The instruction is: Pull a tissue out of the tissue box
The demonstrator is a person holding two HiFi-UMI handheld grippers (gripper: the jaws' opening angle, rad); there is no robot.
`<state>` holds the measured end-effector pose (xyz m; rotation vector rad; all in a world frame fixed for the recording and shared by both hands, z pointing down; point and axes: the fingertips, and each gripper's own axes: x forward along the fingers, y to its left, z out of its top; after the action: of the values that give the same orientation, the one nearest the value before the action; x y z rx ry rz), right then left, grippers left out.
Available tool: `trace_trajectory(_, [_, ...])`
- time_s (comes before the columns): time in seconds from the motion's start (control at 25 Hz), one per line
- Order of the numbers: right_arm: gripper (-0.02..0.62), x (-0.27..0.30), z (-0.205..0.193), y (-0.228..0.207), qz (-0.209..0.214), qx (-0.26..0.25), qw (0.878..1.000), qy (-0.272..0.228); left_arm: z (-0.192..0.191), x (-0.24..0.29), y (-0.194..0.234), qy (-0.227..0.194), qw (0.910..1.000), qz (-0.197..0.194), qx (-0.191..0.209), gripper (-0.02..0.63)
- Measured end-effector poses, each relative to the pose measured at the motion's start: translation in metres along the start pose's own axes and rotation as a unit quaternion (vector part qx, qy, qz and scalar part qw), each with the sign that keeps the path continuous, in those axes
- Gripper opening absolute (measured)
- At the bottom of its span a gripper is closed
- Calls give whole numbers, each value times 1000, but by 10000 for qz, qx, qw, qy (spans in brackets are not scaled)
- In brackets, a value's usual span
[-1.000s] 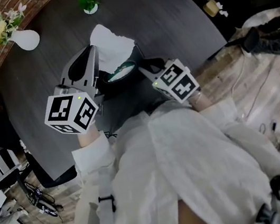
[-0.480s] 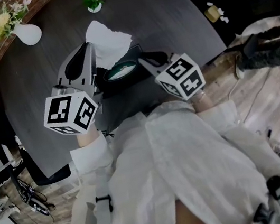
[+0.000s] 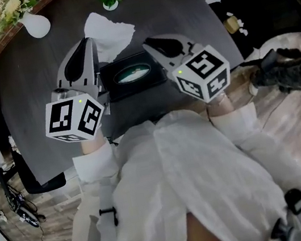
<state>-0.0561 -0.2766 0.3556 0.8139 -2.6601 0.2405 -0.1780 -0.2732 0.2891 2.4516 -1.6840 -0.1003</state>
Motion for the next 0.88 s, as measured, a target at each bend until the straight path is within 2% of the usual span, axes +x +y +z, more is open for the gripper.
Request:
trace_trajectory(0.24, [14,3,31,21,578,-102,9974,-412,-3,-11,3,-126,9996,236,-99,9])
trace_trajectory(0.52, [8,8,40,31,756,-10,9960,-480,-13,-24,2,-32,9993,366,-103,9])
trace_trajectory(0.88, [5,13,27,37,844,21,9959,-309,-31,-37,1,152,9992,348,-155,9])
